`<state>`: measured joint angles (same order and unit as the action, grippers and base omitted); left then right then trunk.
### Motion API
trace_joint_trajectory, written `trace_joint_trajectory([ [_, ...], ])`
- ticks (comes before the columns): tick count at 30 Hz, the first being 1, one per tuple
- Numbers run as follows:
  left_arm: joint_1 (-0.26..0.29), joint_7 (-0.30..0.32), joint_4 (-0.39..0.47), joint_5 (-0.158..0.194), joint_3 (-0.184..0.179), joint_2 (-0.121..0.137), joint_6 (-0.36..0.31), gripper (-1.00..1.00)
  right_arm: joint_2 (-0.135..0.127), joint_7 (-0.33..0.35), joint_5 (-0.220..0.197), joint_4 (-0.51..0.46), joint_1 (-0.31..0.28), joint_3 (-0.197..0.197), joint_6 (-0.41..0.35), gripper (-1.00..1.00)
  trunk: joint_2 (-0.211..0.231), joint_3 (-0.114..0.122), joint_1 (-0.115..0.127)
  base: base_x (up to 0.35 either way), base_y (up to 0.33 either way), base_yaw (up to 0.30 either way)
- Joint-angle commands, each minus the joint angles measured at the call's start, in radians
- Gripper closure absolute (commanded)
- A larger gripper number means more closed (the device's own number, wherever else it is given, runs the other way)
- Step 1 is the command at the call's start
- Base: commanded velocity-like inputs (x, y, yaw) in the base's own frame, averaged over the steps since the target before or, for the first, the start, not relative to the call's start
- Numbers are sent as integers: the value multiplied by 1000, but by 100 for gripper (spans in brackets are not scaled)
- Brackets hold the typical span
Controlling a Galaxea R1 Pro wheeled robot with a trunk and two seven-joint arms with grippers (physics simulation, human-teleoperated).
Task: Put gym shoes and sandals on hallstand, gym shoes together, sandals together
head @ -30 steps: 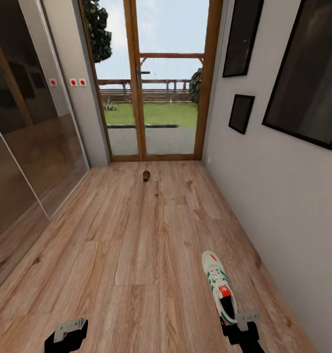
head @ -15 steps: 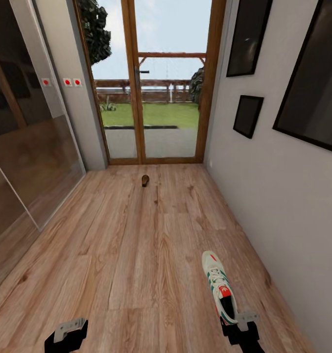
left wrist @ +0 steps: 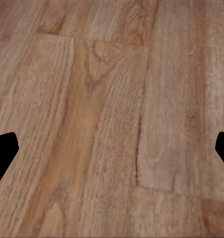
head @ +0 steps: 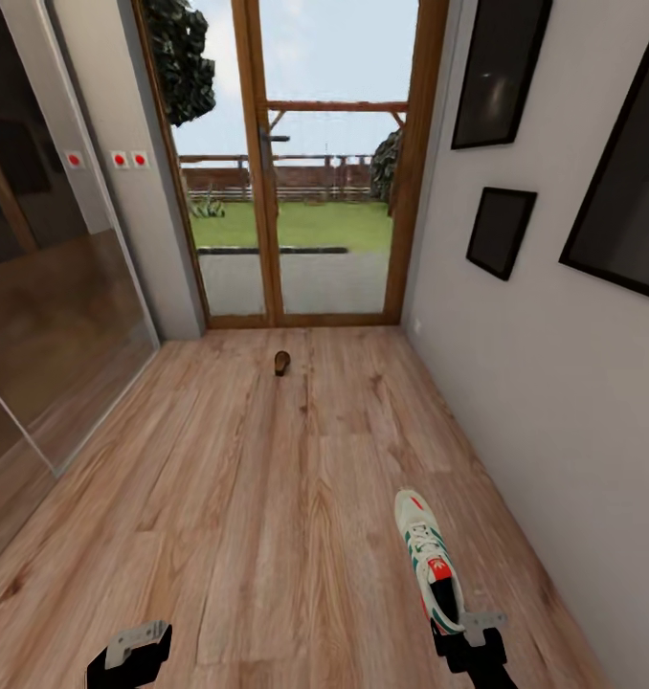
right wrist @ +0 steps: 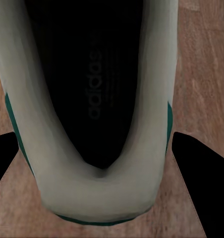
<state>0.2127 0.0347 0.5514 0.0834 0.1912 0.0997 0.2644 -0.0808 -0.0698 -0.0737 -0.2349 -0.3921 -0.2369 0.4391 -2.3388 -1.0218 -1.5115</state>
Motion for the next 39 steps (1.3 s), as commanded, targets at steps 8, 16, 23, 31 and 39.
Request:
trace_joint_trajectory([
  [8,0,4,-1,9,0,0,3,-100,-1,-5,-8,0,-1,-9,3,100,0,-1,0,338,0,0],
  [16,0,4,-1,9,0,0,3,-100,-1,-5,-8,0,-1,-9,3,100,0,-1,0,338,0,0],
  [23,0,4,-1,9,0,0,3,-100,-1,-5,-8,0,-1,-9,3,100,0,-1,0,338,0,0],
  [31,0,4,-1,9,0,0,3,-100,-1,-5,-8,0,-1,-9,3,100,0,-1,0,338,0,0],
  [39,0,4,-1,9,0,0,3,-100,-1,-5,-8,0,-1,-9,3,100,0,-1,0,338,0,0],
])
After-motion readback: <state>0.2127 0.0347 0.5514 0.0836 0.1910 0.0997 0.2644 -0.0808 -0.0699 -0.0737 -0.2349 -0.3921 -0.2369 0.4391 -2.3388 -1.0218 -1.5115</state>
